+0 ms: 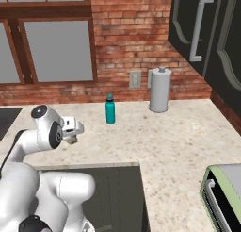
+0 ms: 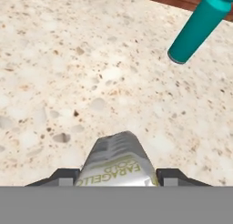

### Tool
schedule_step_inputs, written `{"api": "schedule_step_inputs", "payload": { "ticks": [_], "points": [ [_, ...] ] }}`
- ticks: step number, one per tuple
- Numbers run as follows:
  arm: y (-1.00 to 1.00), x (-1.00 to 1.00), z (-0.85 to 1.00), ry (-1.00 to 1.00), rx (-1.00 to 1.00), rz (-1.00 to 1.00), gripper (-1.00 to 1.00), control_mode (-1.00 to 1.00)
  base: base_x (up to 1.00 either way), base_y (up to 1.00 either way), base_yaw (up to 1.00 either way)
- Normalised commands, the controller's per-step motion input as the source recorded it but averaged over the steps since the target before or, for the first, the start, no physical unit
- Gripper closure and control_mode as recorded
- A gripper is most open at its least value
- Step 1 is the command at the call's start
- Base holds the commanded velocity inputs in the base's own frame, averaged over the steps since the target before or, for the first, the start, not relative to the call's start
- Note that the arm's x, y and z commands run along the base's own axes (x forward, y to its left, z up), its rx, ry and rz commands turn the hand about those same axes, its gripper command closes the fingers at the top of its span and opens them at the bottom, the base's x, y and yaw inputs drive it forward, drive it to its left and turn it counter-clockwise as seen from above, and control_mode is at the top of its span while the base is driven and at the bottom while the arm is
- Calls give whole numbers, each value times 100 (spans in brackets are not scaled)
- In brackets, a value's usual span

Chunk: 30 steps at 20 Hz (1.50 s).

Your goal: Move the drinks to the dining counter.

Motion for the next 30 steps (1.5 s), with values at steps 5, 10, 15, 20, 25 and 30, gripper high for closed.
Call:
{"api": "schedule_step_inputs", "payload": {
  "ticks": [5, 10, 15, 20, 25, 30],
  "points": [
    [20, -42, 0, -4, -1, 3, 100, 100, -40, 23, 11],
    [0, 0, 0, 0, 0, 0, 100, 100, -88, 51, 48],
    [0, 0, 0, 0, 0, 0, 100, 100, -31, 49, 71],
    [0, 0, 0, 0, 0, 0, 100, 100, -2, 62, 83],
    [0, 0, 0, 0, 0, 0, 100, 100, 0, 52, 84],
    [0, 0, 0, 0, 0, 0, 100, 100, 0, 55, 82]
  ]
}}
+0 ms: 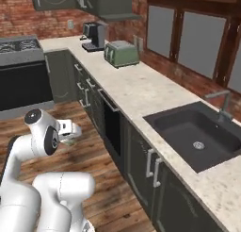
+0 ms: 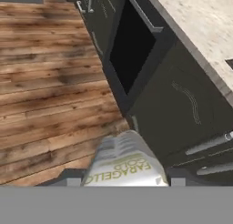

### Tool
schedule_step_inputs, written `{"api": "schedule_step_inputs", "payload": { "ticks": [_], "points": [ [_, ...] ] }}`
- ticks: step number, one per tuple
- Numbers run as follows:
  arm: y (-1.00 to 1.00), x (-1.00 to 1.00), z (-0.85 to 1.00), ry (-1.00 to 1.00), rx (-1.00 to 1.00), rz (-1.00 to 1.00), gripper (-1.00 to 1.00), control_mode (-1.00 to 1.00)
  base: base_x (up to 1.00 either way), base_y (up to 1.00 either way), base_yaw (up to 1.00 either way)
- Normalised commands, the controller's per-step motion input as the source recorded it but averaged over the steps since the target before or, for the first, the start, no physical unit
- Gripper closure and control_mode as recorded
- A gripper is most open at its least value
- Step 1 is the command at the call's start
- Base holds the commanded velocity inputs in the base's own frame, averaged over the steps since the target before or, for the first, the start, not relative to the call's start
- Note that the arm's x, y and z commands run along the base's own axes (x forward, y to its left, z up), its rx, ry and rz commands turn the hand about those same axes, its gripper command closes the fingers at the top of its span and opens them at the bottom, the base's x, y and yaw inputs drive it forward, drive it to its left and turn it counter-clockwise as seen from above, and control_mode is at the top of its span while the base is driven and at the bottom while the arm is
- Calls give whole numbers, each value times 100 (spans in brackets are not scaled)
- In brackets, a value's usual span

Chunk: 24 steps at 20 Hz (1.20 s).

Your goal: Move the drinks to the dining counter.

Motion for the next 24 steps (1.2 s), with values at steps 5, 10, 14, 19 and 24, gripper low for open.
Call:
{"api": "schedule_step_inputs", "payload": {
  "ticks": [5, 10, 14, 19, 24],
  "points": [
    [0, 0, 0, 0, 0, 0, 100, 100, 0, 71, 77],
    [0, 0, 0, 0, 0, 0, 100, 100, 0, 90, 70],
    [0, 0, 0, 0, 0, 0, 100, 100, 37, 93, 54],
    [0, 0, 0, 0, 0, 0, 100, 100, 99, 14, 10],
    [0, 0, 0, 0, 0, 0, 100, 100, 100, -12, 0]
  ]
}}
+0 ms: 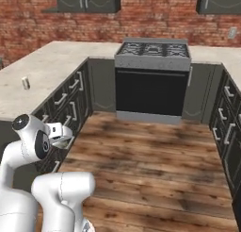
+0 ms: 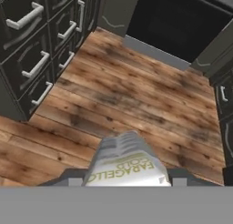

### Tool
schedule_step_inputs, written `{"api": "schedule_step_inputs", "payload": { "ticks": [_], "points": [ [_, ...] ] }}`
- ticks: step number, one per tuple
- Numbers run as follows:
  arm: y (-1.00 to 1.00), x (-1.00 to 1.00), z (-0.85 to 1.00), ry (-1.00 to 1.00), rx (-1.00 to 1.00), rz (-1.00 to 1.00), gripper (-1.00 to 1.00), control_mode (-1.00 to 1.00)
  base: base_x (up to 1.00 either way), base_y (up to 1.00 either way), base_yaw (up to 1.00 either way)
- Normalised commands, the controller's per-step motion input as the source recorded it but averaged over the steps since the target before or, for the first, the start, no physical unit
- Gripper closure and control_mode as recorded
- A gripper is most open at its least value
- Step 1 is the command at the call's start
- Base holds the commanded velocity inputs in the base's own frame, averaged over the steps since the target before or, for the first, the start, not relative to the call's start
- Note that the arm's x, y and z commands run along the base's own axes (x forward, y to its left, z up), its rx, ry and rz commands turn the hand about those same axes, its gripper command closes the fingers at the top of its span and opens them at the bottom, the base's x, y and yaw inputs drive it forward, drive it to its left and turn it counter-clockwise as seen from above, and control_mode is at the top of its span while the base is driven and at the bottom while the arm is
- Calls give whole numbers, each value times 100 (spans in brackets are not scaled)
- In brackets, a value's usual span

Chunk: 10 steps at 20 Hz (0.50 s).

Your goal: Move the drinks to the dining counter.

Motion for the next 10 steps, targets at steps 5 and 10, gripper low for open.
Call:
{"api": "schedule_step_inputs", "payload": {
  "ticks": [5, 10],
  "points": [
    [0, 0, 0, 0, 0, 0, 100, 100, 100, -32, 0],
    [0, 0, 0, 0, 0, 0, 100, 100, 100, -36, 0]
  ]
}}
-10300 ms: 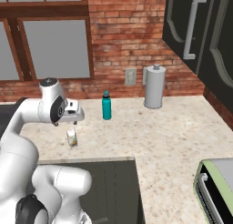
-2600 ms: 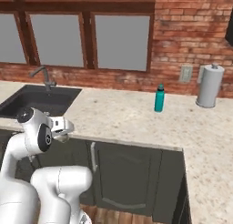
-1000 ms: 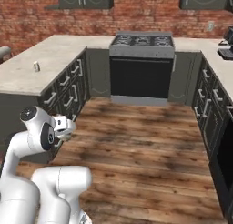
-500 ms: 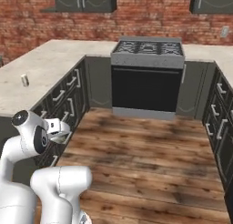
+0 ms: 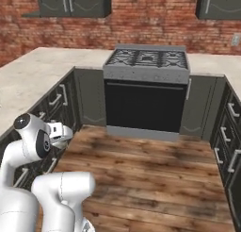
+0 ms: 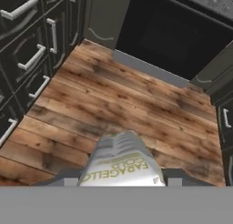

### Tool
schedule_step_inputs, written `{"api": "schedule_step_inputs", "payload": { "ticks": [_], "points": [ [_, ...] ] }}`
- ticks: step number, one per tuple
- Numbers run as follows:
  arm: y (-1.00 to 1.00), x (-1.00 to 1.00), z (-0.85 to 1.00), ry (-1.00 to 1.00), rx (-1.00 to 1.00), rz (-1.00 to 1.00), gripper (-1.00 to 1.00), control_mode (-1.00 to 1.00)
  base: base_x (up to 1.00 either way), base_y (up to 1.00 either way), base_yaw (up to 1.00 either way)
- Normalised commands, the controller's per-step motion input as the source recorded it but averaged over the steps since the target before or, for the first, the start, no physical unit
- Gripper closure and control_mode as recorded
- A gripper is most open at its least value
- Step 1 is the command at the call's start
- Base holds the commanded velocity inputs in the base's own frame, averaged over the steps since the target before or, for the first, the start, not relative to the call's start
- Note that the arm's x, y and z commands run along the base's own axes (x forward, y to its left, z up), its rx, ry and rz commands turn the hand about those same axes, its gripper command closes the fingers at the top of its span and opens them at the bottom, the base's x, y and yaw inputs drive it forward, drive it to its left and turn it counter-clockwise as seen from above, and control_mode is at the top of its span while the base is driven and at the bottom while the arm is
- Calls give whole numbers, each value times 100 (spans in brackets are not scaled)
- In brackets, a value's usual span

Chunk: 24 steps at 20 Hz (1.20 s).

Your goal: Move the drinks to the dining counter.

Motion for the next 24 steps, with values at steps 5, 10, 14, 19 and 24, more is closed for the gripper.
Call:
{"api": "schedule_step_inputs", "payload": {
  "ticks": [5, 10, 14, 19, 24],
  "points": [
    [0, 0, 0, 0, 0, 0, 100, 100, 100, -37, 0],
    [0, 0, 0, 0, 0, 0, 100, 100, 100, -34, 3],
    [0, 0, 0, 0, 0, 0, 100, 100, 95, -25, 37],
    [0, 0, 0, 0, 0, 0, 100, 100, 14, -1, 77],
    [0, 0, 0, 0, 0, 0, 100, 100, -24, 0, 79]
  ]
}}
